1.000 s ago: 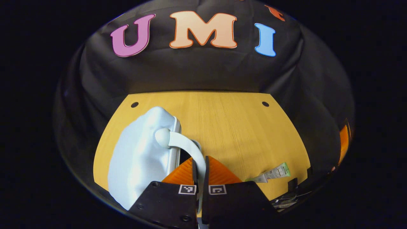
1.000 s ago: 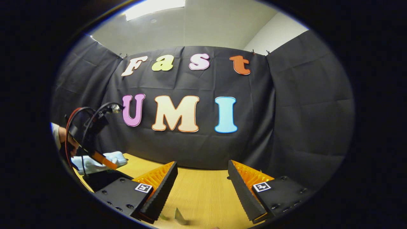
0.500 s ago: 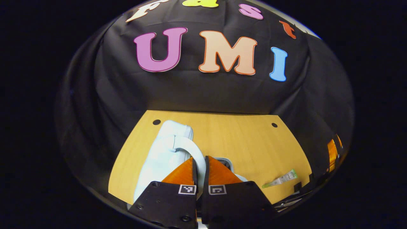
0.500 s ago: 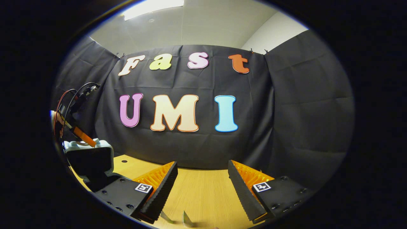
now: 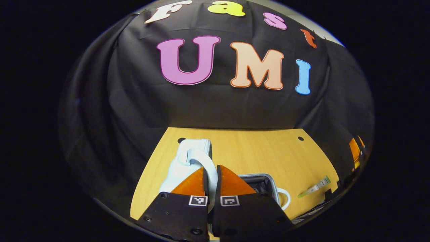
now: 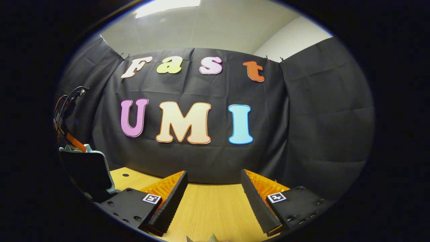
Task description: First open the suitcase, pack the skin care products into it, and then close the suitcase.
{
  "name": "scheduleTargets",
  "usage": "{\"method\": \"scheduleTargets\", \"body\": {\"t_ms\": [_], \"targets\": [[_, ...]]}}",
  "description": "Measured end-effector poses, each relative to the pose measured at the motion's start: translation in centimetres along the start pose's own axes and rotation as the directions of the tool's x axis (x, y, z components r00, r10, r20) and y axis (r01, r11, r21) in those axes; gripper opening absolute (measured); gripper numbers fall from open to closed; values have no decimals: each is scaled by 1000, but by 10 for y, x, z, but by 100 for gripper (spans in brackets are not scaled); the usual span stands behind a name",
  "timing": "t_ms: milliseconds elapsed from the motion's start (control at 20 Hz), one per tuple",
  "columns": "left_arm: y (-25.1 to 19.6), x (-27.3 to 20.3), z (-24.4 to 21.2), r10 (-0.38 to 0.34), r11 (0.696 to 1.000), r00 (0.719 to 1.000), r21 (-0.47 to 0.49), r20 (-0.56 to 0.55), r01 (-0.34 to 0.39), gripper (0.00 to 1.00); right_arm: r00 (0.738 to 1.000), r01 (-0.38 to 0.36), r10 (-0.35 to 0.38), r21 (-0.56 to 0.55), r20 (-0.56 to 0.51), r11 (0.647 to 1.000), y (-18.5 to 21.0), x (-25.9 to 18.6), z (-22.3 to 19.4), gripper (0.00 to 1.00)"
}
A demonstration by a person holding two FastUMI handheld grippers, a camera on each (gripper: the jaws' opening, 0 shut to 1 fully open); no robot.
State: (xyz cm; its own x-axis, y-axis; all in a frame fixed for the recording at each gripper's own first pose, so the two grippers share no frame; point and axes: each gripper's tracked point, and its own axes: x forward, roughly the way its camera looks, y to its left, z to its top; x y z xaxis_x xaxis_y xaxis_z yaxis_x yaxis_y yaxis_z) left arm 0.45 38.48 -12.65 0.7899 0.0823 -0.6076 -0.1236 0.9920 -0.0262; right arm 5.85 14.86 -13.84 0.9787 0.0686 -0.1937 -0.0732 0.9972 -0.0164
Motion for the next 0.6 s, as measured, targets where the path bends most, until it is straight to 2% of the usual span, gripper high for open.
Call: {"method": "scheduleTargets", "body": {"t_ms": [150,350,500,600], "targets": [[37,2,-5,20,1000,1000,-15,3,-20,0,1000,11,-12,-26,-20,1000,14,4,-4,100],[80,7,-13,15,991,1000,-134,16,-12,0,999,20,-23,-71,-44,997,33,13,-12,98],[128,15,-34,101,986,994,-128,-34,-104,0,998,20,-24,-70,-57,997,48,20,-13,98],[151,21,-52,121,982,990,-139,-68,-130,0,998,23,-27,-78,-50,997,56,23,-11,98]]}}
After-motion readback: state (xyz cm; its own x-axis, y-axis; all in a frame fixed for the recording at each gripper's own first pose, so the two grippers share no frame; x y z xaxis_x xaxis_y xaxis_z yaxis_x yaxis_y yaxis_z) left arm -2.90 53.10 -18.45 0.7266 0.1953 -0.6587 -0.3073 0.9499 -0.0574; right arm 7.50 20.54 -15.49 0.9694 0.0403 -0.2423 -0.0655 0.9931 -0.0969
